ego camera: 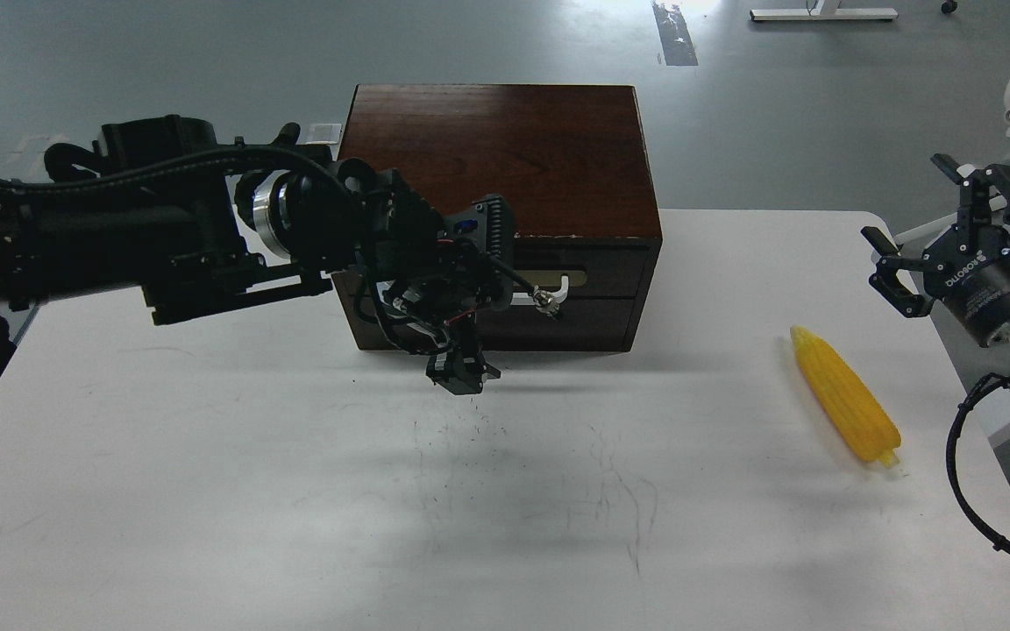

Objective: Put corn in drawer with both arms
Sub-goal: 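Pull the drawer out toward the robot with the left gripper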

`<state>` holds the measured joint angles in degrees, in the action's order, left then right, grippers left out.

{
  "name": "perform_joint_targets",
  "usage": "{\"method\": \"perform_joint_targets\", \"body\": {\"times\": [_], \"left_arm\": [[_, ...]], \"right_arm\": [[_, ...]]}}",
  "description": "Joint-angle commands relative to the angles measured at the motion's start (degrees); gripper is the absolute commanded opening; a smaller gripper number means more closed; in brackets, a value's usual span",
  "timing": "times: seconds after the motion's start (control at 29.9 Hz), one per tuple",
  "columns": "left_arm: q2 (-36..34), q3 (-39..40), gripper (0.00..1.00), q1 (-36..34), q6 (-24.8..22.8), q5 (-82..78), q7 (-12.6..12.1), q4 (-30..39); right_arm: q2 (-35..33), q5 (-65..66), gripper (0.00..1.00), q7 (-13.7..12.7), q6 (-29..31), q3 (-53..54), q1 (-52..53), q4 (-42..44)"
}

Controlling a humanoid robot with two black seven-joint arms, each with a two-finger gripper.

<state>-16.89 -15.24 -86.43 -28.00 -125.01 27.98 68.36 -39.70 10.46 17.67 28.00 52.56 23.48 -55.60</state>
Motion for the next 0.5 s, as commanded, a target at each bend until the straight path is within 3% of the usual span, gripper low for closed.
{"method": "perform_joint_targets", "body": {"times": [0.0,0.17,0.47], "left_arm": [[0.1,-0.8,0.99,-0.1,0.0,0.0,0.0,0.1],[0.5,-0.8,0.99,-0.1,0.0,0.0,0.0,0.4],[-2.2,-1.3,0.99,-0.6,0.0,0.0,0.0,8.4]], "right_arm": [[-0.1,0.0,1.0,-0.1,0.0,0.1,-0.1,0.0],[-0.1,0.0,1.0,0.0,0.0,0.2,-0.2,0.0],[-0.1,-0.1,1.0,0.0,0.0,0.3,-0.3,0.0]]}}
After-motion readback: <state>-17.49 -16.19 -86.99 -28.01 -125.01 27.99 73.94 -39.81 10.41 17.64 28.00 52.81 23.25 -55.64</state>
